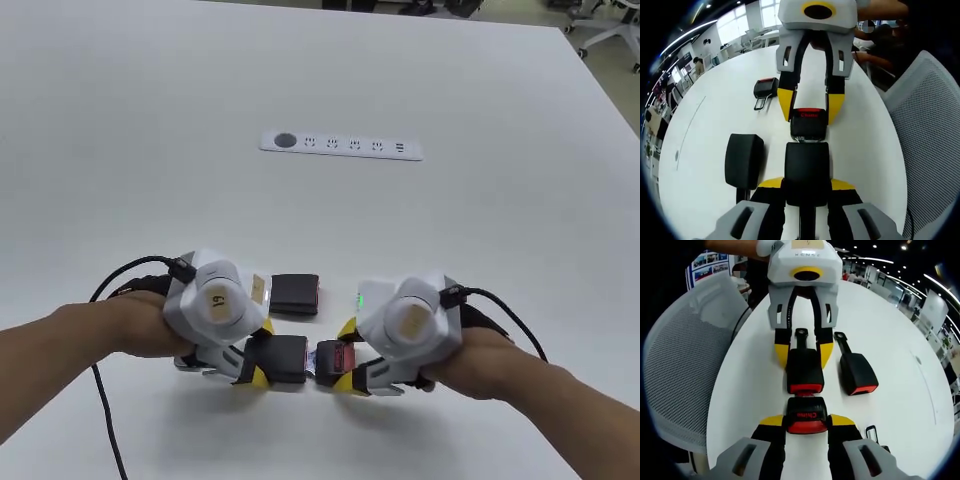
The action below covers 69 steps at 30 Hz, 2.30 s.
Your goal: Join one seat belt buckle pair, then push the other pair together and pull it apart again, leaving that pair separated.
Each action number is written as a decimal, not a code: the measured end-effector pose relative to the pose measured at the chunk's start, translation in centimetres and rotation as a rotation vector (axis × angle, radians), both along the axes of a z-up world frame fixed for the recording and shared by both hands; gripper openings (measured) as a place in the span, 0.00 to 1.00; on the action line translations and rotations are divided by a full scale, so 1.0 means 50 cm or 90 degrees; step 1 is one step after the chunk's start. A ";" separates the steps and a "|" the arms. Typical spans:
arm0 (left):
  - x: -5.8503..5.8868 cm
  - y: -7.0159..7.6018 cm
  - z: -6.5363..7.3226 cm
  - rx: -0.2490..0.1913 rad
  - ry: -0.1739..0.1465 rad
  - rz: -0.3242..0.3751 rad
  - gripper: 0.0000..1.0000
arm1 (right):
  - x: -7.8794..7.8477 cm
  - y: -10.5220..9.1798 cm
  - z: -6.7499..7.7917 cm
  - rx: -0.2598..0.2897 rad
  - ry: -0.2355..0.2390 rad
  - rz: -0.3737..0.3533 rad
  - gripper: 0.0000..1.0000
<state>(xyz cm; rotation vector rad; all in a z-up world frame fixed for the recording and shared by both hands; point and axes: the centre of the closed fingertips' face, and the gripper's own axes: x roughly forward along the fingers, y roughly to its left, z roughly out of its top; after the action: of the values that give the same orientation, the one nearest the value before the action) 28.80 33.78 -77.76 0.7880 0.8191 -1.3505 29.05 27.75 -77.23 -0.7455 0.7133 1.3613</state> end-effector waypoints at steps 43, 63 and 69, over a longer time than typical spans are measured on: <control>-0.007 -0.004 -0.003 0.006 0.009 -0.007 0.33 | -0.007 0.002 0.003 0.007 -0.006 0.019 0.27; 0.000 0.004 -0.003 0.003 0.007 -0.011 0.33 | -0.004 -0.001 -0.003 0.012 -0.003 0.015 0.27; -0.004 0.000 0.001 0.003 0.016 -0.008 0.33 | -0.006 -0.001 0.002 0.012 -0.009 0.019 0.28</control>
<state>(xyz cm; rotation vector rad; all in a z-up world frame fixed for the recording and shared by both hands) 28.63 33.79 -77.72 0.7817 0.8388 -1.3725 28.73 27.69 -77.11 -0.7525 0.6793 1.3877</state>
